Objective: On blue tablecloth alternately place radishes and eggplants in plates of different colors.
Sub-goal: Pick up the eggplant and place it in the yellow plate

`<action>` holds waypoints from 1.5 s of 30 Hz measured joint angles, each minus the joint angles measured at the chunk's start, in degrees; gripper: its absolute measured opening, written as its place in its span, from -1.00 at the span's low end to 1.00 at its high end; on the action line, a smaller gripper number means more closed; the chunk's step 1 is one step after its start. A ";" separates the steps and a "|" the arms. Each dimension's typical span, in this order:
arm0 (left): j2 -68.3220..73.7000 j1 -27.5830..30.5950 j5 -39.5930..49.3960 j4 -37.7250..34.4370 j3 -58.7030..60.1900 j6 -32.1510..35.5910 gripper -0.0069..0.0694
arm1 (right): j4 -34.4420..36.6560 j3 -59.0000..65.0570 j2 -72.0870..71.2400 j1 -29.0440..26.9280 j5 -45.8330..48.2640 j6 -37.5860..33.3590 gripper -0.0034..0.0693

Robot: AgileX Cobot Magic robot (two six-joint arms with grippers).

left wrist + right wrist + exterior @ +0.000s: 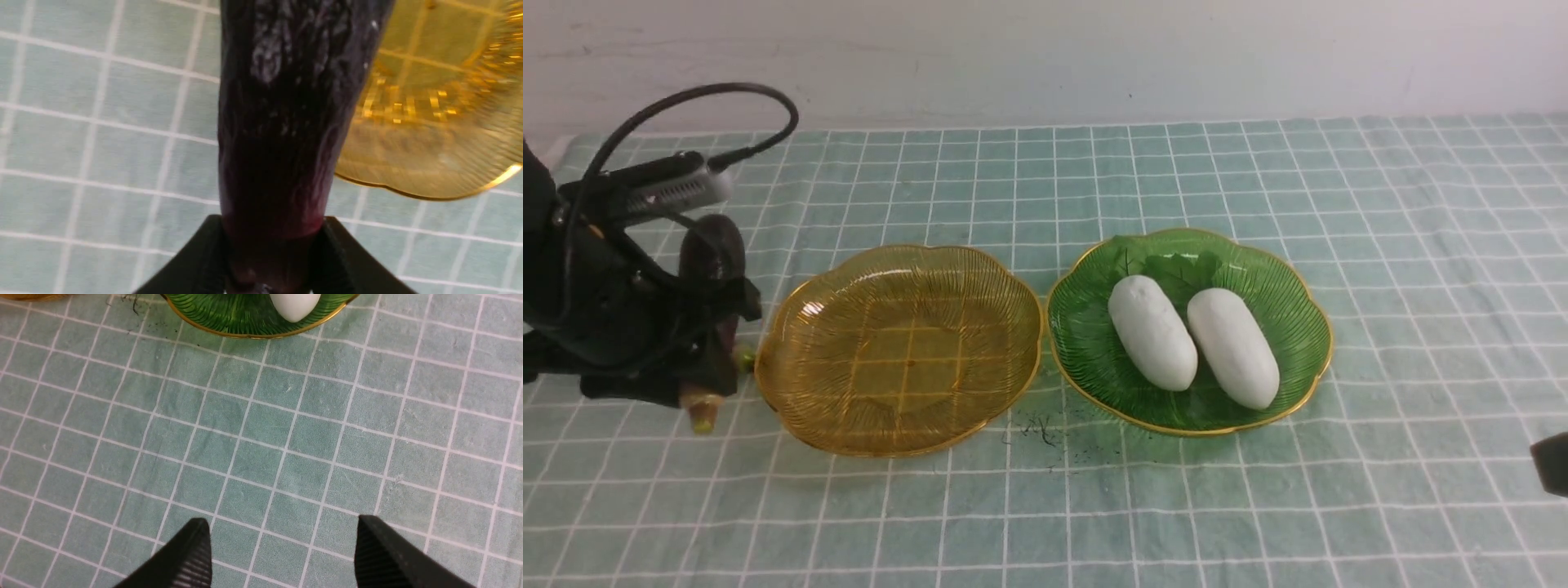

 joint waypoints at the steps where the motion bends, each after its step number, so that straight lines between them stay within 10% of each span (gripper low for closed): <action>1: 0.32 -0.75 -0.08 -1.28 -0.03 0.45 -0.18 | 0.00 0.00 0.00 0.00 -0.13 0.00 0.28; 11: 10.65 -10.06 -10.52 -7.22 -0.08 4.28 -0.14 | 0.06 0.00 0.00 0.00 -1.77 0.00 0.28; 26: 15.08 -10.55 -14.26 -3.91 -8.69 6.60 0.58 | 0.01 0.00 0.00 0.00 -1.77 -0.28 0.28; 39: 14.48 1.06 4.72 23.79 -22.70 -9.29 -0.64 | -0.16 0.00 0.00 0.00 -1.77 -0.41 0.28; 45: 18.59 1.79 5.24 23.67 -22.57 -10.21 -0.64 | -0.16 0.00 0.00 0.00 -3.23 -1.00 0.28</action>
